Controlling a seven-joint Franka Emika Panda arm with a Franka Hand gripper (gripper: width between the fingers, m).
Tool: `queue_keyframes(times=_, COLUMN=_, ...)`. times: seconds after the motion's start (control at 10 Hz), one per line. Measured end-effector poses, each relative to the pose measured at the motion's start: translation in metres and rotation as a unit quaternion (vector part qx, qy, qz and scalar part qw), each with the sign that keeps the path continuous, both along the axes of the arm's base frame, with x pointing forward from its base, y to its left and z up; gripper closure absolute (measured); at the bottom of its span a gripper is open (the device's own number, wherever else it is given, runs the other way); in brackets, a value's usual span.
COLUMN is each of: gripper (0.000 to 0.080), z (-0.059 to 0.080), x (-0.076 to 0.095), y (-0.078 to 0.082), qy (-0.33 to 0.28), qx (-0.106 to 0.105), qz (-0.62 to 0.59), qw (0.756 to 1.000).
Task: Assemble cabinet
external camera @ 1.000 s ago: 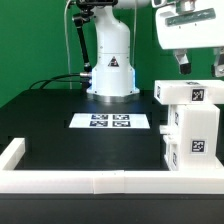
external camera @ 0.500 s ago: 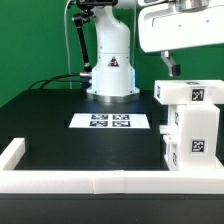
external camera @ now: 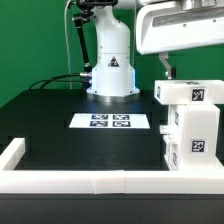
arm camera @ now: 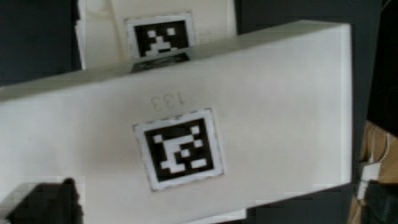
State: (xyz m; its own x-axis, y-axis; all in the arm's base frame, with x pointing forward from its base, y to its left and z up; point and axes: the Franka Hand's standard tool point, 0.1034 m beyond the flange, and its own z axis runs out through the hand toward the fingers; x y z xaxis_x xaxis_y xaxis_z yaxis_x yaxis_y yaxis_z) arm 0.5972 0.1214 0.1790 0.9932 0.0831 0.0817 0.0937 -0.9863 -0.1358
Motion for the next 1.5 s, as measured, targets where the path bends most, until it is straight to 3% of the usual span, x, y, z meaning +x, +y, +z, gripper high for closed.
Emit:
queue_keyframes(times=0.3, gripper=0.0002, z=0.002, x=0.002, y=0.0, qy=-0.022, qx=-0.051, qz=0.221, qw=0.974)
queue_keyframes(times=0.7, gripper=0.0002, z=0.001, x=0.003, y=-0.003, qy=-0.035, qx=-0.062, qz=0.345, qw=0.936)
queue_keyframes(times=1.0, gripper=0.0002, z=-0.004, x=-0.002, y=-0.002, qy=-0.035, qx=-0.083, qz=0.508, qw=0.857)
queue_keyframes(times=1.2, gripper=0.0002, z=-0.008, x=-0.003, y=0.0, qy=-0.034, qx=-0.099, qz=0.611, qw=0.785)
queue_keyframes(times=1.5, gripper=0.0002, z=-0.012, x=-0.004, y=-0.003, qy=-0.036, qx=-0.101, qz=0.686, qw=0.719)
